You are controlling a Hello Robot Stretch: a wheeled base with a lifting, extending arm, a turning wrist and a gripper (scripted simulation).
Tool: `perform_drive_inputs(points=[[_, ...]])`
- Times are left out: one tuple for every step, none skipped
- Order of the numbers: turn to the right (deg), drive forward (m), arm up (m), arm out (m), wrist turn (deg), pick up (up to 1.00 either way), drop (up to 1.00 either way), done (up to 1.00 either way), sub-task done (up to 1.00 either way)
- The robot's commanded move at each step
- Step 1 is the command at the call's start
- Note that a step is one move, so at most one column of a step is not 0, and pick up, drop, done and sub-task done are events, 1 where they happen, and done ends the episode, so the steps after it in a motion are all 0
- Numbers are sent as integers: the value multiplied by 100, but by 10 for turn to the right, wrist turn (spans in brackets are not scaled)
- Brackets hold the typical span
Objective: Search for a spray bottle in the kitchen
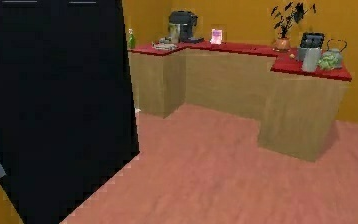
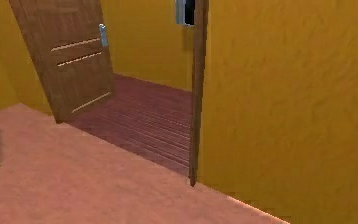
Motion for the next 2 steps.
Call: perform_drive_inputs(points=[[0,100,0,0,0,0,0,0,0],[0,55,0,0,0,0,0,0,0]])
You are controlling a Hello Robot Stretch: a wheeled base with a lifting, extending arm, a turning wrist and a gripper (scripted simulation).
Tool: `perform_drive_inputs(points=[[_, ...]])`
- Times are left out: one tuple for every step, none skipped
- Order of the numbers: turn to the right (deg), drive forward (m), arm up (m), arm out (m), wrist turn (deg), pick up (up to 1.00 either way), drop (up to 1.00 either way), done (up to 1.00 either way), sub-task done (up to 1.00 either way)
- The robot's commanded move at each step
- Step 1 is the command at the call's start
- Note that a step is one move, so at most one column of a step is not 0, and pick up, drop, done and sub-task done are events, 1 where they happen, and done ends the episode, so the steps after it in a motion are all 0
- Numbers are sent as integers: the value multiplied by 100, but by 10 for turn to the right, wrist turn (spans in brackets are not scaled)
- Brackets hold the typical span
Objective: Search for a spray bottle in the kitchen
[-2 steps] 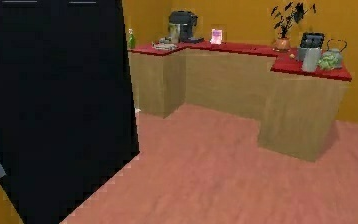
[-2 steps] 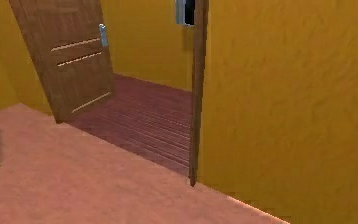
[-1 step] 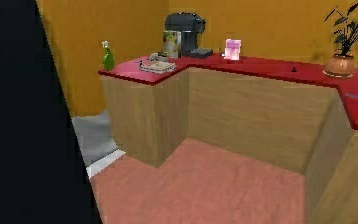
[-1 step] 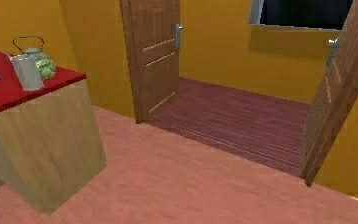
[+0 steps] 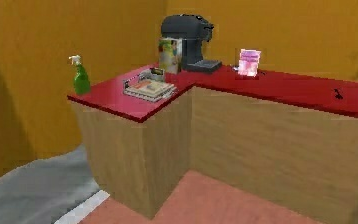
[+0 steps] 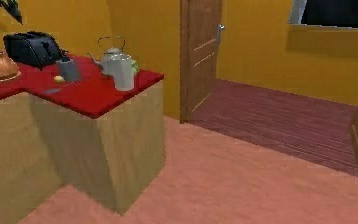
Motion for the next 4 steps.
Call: perform_drive_inputs(points=[[-180,0,0,0,0,0,0,0,0],[0,50,0,0,0,0,0,0,0],[-120,0,0,0,0,0,0,0,0],[0,0,0,0,0,0,0,100,0]])
